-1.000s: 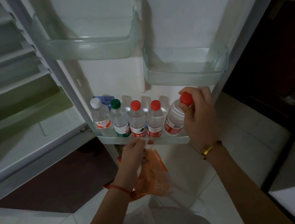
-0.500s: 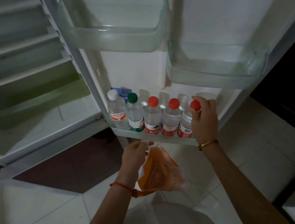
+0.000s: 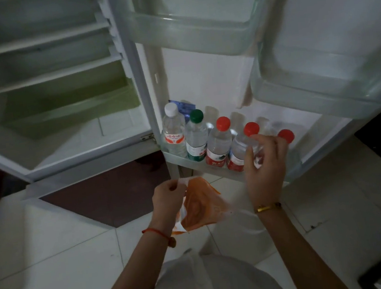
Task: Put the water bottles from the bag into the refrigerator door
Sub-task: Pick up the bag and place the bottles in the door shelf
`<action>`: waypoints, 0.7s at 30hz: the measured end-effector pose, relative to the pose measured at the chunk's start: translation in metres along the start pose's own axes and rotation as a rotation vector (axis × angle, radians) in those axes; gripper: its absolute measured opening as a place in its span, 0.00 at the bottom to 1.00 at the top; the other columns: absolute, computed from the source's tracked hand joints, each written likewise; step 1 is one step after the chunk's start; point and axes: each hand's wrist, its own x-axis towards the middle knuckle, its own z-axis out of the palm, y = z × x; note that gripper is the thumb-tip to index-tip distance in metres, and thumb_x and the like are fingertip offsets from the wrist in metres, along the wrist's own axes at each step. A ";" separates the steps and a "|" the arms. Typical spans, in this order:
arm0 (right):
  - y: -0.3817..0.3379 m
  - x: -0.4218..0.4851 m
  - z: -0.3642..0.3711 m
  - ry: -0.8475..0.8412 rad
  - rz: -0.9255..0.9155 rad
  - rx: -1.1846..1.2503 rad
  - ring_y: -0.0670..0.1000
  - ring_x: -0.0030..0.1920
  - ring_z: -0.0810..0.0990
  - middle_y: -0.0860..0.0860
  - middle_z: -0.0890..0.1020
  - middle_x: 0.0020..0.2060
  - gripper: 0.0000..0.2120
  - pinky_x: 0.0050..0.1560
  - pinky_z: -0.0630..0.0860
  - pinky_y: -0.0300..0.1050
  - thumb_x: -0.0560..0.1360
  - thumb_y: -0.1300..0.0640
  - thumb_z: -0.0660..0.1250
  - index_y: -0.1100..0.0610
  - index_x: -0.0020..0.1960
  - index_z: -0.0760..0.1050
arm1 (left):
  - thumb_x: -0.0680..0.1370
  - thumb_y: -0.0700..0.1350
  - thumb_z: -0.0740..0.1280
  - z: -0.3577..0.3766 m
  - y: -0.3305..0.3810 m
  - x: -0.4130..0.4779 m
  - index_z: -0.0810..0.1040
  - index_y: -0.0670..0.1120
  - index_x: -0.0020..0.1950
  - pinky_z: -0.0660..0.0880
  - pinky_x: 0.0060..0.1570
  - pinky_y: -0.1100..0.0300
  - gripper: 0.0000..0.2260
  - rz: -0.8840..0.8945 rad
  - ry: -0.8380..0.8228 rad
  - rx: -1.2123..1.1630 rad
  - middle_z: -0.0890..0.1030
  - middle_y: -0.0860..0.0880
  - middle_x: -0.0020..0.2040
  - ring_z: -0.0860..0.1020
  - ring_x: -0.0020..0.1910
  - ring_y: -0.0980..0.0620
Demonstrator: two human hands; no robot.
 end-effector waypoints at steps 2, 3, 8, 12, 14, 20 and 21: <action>-0.005 -0.010 0.009 -0.090 -0.058 0.048 0.50 0.41 0.75 0.54 0.76 0.47 0.06 0.41 0.73 0.34 0.77 0.62 0.65 0.61 0.53 0.77 | 0.74 0.43 0.67 -0.011 -0.007 0.003 0.84 0.42 0.52 0.80 0.51 0.51 0.10 -0.015 0.026 0.018 0.84 0.46 0.42 0.82 0.45 0.46; -0.007 -0.015 0.014 -0.129 -0.077 0.065 0.50 0.41 0.75 0.53 0.77 0.45 0.05 0.41 0.73 0.35 0.77 0.63 0.65 0.61 0.51 0.77 | 0.73 0.44 0.67 -0.017 -0.010 0.004 0.84 0.43 0.52 0.80 0.54 0.48 0.11 -0.026 0.034 0.030 0.84 0.45 0.44 0.83 0.47 0.45; -0.015 -0.032 0.037 -0.267 -0.123 0.083 0.48 0.44 0.76 0.52 0.79 0.43 0.03 0.46 0.74 0.39 0.76 0.64 0.66 0.60 0.49 0.78 | 0.73 0.43 0.67 -0.049 -0.035 0.015 0.83 0.43 0.54 0.80 0.54 0.49 0.12 -0.092 0.115 0.050 0.85 0.45 0.45 0.83 0.47 0.46; -0.022 -0.042 0.051 -0.367 -0.123 0.083 0.49 0.44 0.75 0.51 0.78 0.44 0.03 0.46 0.73 0.40 0.76 0.64 0.66 0.59 0.49 0.77 | 0.74 0.42 0.67 -0.077 -0.054 0.019 0.83 0.43 0.48 0.80 0.54 0.47 0.07 -0.132 0.206 0.061 0.85 0.44 0.42 0.83 0.45 0.45; -0.026 -0.046 0.059 -0.418 -0.107 0.082 0.48 0.45 0.75 0.50 0.78 0.44 0.03 0.47 0.73 0.37 0.76 0.63 0.66 0.58 0.49 0.77 | 0.75 0.40 0.66 -0.092 -0.061 0.021 0.83 0.42 0.42 0.80 0.52 0.47 0.06 -0.141 0.252 0.071 0.84 0.44 0.38 0.82 0.41 0.45; -0.043 -0.052 0.079 -0.486 -0.147 0.100 0.50 0.46 0.76 0.52 0.79 0.45 0.04 0.47 0.67 0.26 0.76 0.64 0.66 0.59 0.49 0.78 | 0.75 0.42 0.66 -0.136 -0.076 0.027 0.81 0.37 0.37 0.78 0.48 0.48 0.11 -0.168 0.356 0.103 0.82 0.39 0.36 0.81 0.41 0.39; -0.046 -0.052 0.081 -0.491 -0.154 0.107 0.50 0.45 0.76 0.52 0.79 0.44 0.04 0.47 0.67 0.26 0.76 0.64 0.66 0.59 0.49 0.77 | 0.76 0.42 0.66 -0.142 -0.076 0.026 0.81 0.38 0.37 0.77 0.47 0.49 0.10 -0.173 0.370 0.104 0.81 0.38 0.38 0.80 0.42 0.40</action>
